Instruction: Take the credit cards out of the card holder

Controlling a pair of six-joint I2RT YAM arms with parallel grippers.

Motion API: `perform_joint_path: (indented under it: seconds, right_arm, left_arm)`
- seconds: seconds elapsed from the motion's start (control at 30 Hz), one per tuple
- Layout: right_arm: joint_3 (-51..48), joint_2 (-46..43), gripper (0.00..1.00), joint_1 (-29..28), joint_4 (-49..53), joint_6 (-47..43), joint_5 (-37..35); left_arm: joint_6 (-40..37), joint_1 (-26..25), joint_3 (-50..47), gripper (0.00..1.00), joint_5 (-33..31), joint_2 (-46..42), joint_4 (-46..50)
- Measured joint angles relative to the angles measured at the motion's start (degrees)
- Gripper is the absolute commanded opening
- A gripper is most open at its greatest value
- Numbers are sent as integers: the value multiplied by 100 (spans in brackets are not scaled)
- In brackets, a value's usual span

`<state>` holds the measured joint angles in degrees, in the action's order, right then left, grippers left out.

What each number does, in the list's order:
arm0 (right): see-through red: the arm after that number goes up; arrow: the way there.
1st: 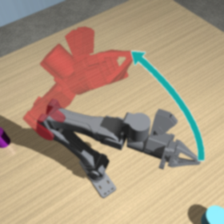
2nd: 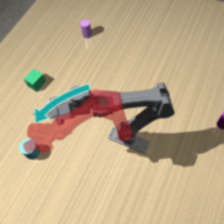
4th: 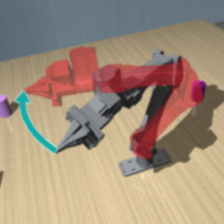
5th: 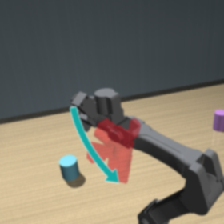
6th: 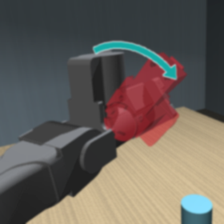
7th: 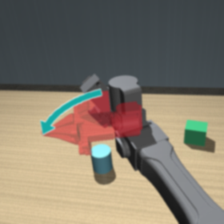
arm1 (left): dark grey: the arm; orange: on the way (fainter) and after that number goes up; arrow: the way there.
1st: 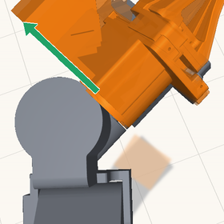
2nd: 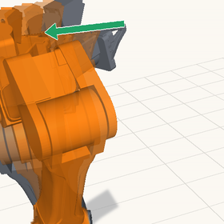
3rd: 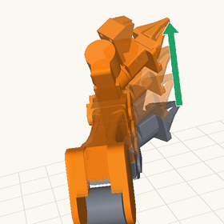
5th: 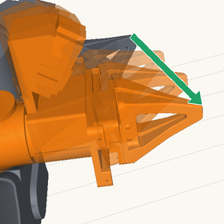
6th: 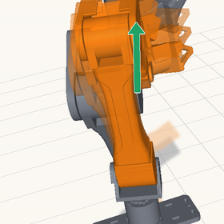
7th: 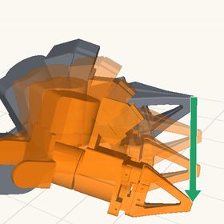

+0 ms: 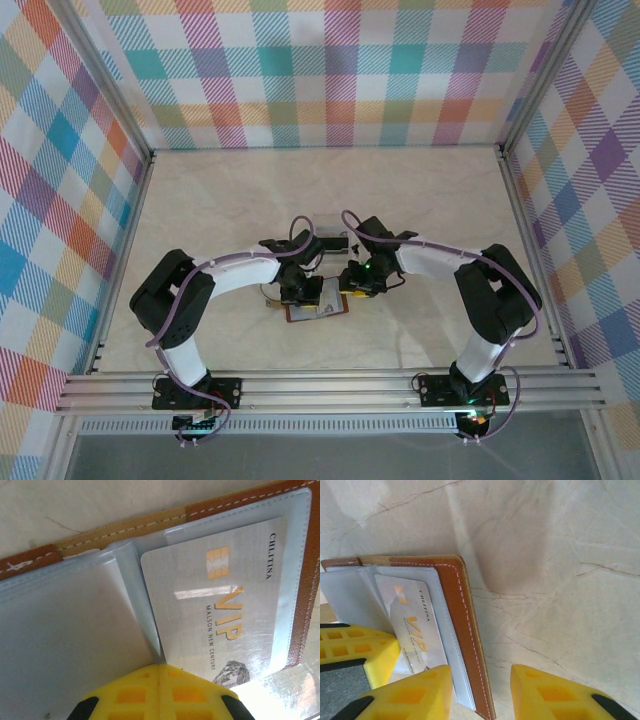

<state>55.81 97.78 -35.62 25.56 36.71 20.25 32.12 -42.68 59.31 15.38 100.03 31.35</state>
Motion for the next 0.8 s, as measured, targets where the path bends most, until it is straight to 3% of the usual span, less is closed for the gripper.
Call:
perform_joint_path:
  seconds: [0.17, 0.4, 0.47, 0.6, 0.8]
  right_arm:
    - [-61, 155, 24, 31, -420, 105, 404]
    - [-184, 190, 19, 35, -717, 212, 673]
    - [-212, 188, 19, 35, -785, 236, 743]
    - [-238, 166, 29, 35, -815, 293, 778]
    - [-258, 151, 29, 35, -671, 295, 470]
  left_arm:
    - [0, 0, 0, 4, -22, 0, 2]
    - [0, 0, -2, 3, -155, 0, 4]
    - [2, 0, -2, 3, -160, 0, 4]
    - [2, 0, -2, 3, -173, 0, 0]
    - [0, 0, -2, 2, -181, 0, 2]
